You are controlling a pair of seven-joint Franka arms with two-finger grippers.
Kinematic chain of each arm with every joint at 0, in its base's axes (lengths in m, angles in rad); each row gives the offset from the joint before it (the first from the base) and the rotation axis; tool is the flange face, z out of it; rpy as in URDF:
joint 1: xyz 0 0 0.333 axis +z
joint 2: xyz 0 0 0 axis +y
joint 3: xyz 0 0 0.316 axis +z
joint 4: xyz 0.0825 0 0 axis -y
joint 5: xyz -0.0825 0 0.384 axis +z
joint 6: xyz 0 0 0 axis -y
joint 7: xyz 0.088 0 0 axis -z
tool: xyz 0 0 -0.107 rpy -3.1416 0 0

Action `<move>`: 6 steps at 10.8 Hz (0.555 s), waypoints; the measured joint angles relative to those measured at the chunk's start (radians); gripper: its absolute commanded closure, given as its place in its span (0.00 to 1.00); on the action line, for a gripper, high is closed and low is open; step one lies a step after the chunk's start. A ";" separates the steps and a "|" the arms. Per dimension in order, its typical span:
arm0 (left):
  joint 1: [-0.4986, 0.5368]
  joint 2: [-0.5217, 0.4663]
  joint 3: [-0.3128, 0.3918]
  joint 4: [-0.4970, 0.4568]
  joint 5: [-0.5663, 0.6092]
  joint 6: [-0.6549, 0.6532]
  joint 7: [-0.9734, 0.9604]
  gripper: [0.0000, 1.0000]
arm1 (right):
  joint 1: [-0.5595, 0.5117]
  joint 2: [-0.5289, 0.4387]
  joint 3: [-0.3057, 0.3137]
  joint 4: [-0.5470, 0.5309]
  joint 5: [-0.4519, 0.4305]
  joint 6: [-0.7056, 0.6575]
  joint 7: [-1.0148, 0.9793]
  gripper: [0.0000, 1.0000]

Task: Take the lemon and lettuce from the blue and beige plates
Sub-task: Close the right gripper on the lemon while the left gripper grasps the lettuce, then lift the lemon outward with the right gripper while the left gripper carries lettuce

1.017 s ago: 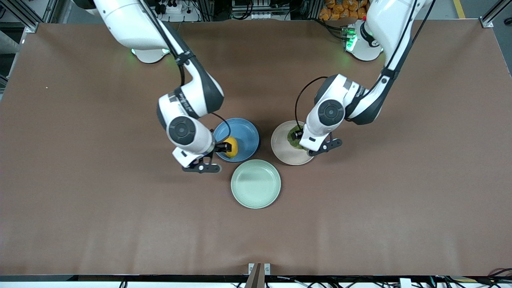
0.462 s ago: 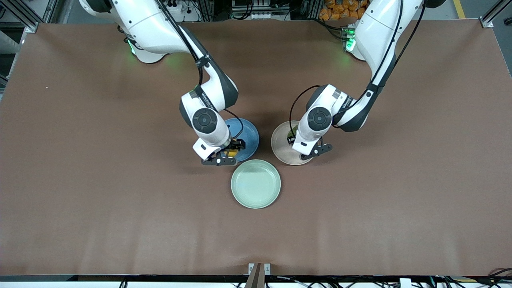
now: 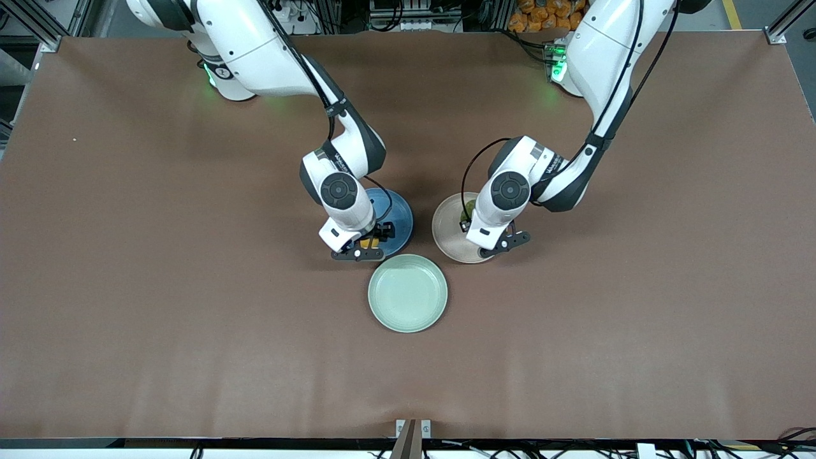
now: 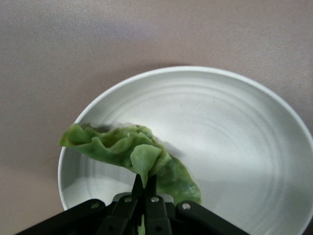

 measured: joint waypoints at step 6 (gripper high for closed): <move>0.043 -0.185 0.016 0.119 0.042 -0.233 -0.023 1.00 | -0.051 -0.004 -0.016 0.153 0.000 -0.288 -0.005 0.90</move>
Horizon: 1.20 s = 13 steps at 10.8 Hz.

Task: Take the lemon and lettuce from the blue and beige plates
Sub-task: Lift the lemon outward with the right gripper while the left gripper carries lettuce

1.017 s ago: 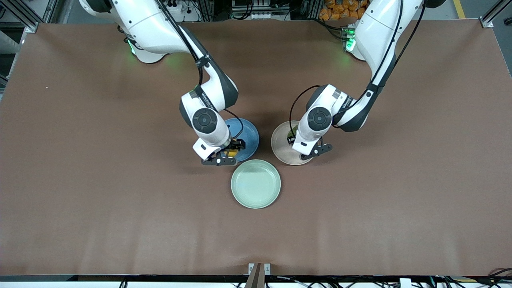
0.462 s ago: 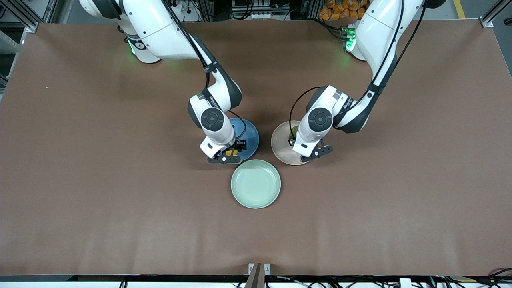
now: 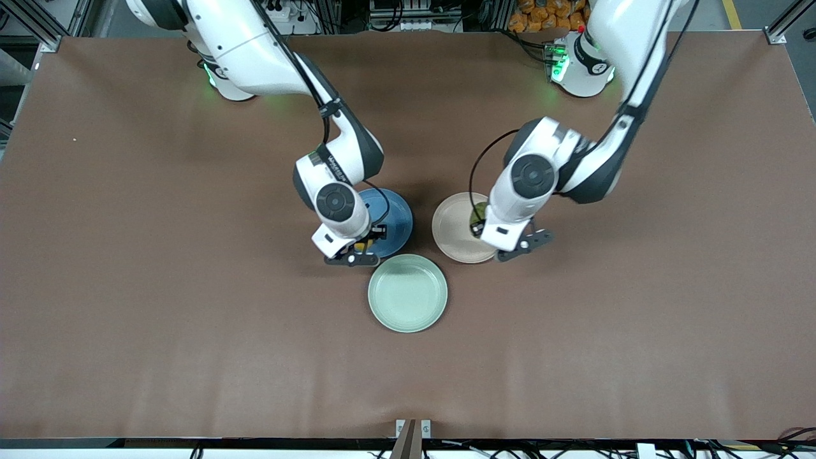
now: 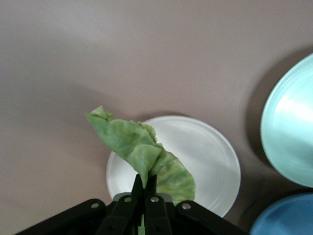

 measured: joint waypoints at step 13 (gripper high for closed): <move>0.440 -0.074 0.006 -0.020 0.051 -0.155 0.678 1.00 | -0.373 -0.040 -0.092 0.101 -0.131 -0.294 -0.545 0.95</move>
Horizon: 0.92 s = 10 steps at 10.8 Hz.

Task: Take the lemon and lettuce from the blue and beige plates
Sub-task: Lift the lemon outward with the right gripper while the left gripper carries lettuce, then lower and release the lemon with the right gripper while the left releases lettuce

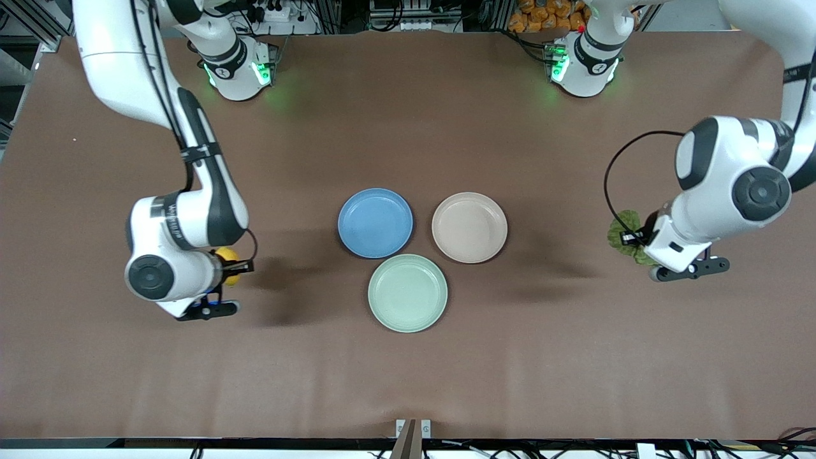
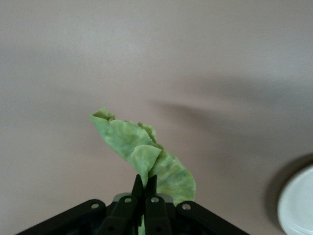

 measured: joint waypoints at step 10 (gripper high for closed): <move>0.050 0.233 -0.001 0.001 0.000 0.120 0.006 0.84 | -0.073 -0.095 -0.003 -0.540 -0.031 0.696 -0.080 0.98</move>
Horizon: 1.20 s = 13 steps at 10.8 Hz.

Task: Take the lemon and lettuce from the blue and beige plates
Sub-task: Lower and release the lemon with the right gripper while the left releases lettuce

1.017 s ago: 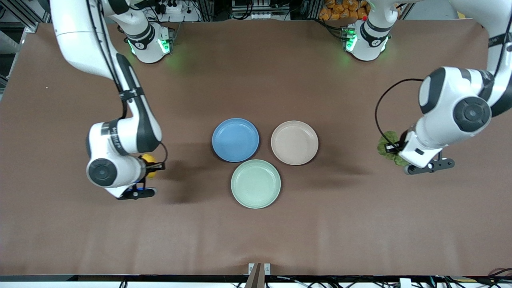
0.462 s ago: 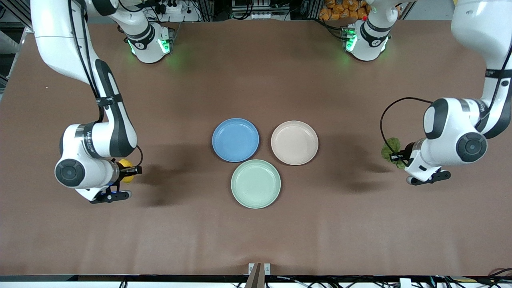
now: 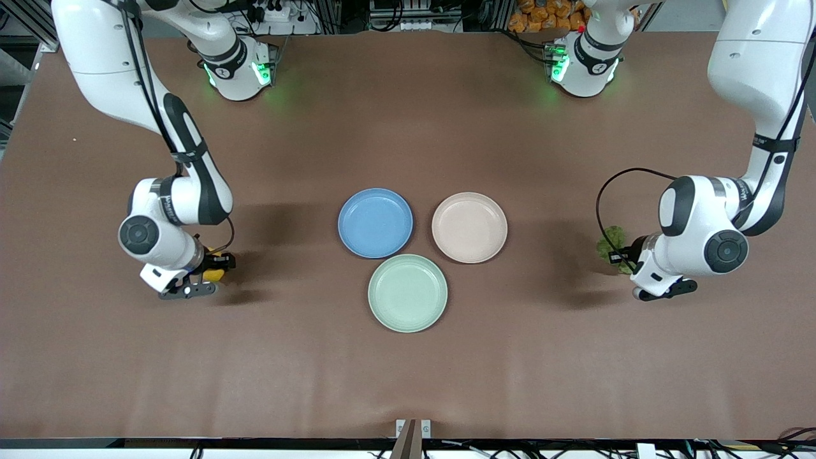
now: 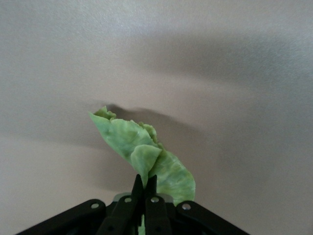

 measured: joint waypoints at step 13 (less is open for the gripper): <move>0.003 -0.249 -0.001 0.092 0.000 -0.200 0.000 0.00 | -0.025 -0.101 0.000 0.343 0.000 -0.660 -0.033 0.00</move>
